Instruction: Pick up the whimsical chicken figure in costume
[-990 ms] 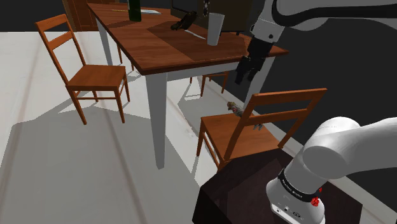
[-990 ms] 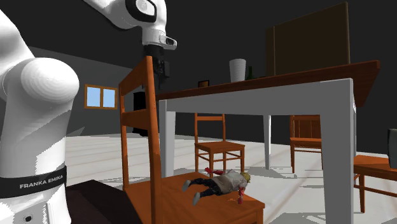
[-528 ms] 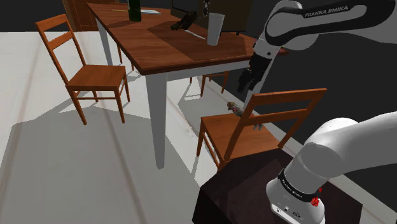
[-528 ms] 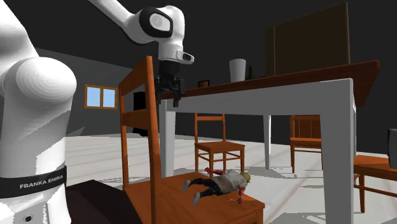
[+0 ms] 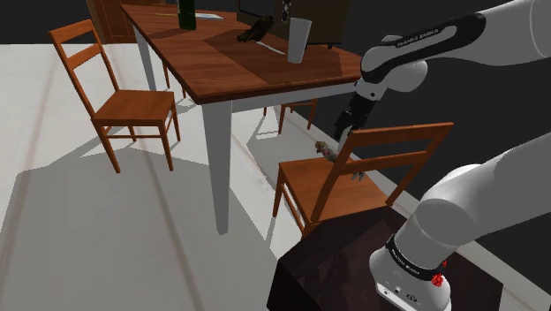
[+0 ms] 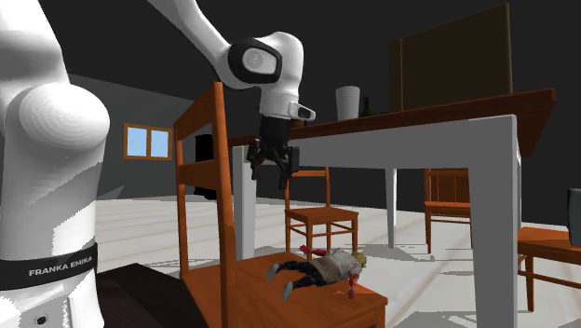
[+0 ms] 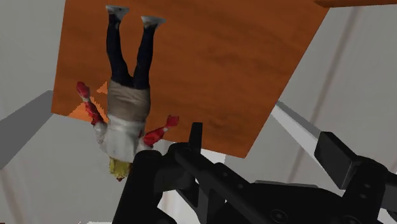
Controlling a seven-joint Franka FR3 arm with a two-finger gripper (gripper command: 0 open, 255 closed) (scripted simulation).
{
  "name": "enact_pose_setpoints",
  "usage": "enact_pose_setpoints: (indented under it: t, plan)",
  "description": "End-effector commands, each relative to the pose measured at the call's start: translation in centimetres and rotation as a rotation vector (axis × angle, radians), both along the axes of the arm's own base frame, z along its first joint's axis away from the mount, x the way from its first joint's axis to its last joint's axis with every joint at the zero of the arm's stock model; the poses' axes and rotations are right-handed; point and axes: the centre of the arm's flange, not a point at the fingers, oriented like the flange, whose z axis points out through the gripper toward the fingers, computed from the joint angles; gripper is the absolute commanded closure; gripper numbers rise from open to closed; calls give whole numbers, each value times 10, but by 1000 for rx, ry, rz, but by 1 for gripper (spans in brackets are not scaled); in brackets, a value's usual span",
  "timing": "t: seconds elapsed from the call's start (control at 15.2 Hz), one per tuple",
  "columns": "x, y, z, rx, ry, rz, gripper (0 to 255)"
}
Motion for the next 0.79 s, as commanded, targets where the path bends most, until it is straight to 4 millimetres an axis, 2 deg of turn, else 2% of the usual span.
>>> enact_pose_setpoints:
  t: [0.0,0.73]
  plan:
    - [0,-18,-19,13,3,-15,0]
    - [2,-120,-134,91,22,-97,0]
